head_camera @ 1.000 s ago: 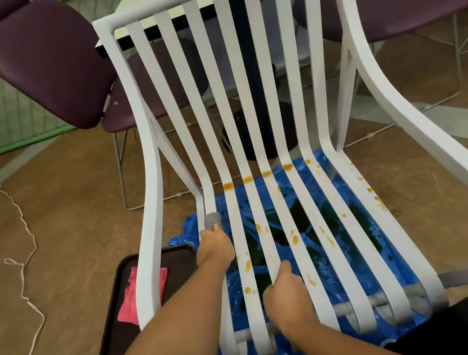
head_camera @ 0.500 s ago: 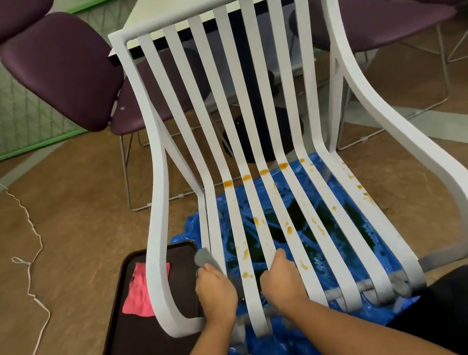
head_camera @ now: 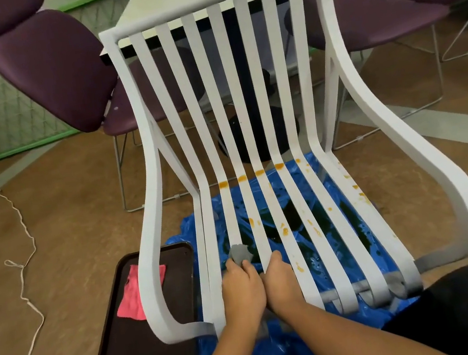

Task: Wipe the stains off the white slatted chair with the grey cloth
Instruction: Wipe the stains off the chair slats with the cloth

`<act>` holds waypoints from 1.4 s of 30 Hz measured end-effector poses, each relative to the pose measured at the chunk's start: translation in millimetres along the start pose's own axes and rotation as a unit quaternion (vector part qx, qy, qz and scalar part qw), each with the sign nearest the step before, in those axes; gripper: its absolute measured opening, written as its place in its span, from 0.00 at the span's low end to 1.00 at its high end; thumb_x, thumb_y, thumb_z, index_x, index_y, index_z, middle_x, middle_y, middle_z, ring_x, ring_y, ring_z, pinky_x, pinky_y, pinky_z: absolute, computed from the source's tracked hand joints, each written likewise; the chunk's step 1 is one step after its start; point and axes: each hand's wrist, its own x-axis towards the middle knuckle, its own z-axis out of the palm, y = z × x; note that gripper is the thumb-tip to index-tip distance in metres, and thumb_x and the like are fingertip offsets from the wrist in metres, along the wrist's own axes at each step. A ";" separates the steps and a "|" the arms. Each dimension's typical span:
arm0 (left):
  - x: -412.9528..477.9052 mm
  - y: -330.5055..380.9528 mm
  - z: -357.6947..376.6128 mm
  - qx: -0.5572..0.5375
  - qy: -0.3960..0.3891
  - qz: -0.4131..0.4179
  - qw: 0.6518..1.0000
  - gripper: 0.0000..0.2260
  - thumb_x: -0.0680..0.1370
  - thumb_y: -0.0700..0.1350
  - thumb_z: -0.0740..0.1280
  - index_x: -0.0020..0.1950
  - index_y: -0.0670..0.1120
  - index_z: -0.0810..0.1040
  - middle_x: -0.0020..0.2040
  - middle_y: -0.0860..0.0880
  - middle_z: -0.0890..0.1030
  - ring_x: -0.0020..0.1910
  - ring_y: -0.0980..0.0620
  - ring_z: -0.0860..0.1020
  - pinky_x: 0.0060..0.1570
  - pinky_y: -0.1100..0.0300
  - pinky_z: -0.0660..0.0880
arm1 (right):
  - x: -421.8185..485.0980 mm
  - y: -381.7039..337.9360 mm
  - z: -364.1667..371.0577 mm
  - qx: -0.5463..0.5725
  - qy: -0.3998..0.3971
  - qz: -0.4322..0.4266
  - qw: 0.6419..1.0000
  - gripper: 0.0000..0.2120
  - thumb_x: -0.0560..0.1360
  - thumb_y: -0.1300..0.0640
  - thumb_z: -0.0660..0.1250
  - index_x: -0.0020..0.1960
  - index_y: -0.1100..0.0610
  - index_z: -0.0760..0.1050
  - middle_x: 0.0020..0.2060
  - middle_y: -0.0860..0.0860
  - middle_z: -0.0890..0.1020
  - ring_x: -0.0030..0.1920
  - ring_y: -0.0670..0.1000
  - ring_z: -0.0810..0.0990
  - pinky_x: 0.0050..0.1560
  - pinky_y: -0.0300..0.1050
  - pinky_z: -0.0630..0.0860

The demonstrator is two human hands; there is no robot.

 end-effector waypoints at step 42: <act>-27.3 -23.3 19.4 -0.048 0.021 -0.126 0.991 0.16 0.86 0.53 0.48 0.50 0.44 0.69 0.37 0.51 0.73 0.38 0.49 0.74 0.43 0.53 0.71 | -3.6 0.5 -0.7 -0.006 0.018 -0.002 1.000 0.09 0.77 0.63 0.62 0.55 0.55 0.65 0.39 0.49 0.77 0.36 0.46 0.78 0.30 0.37 0.73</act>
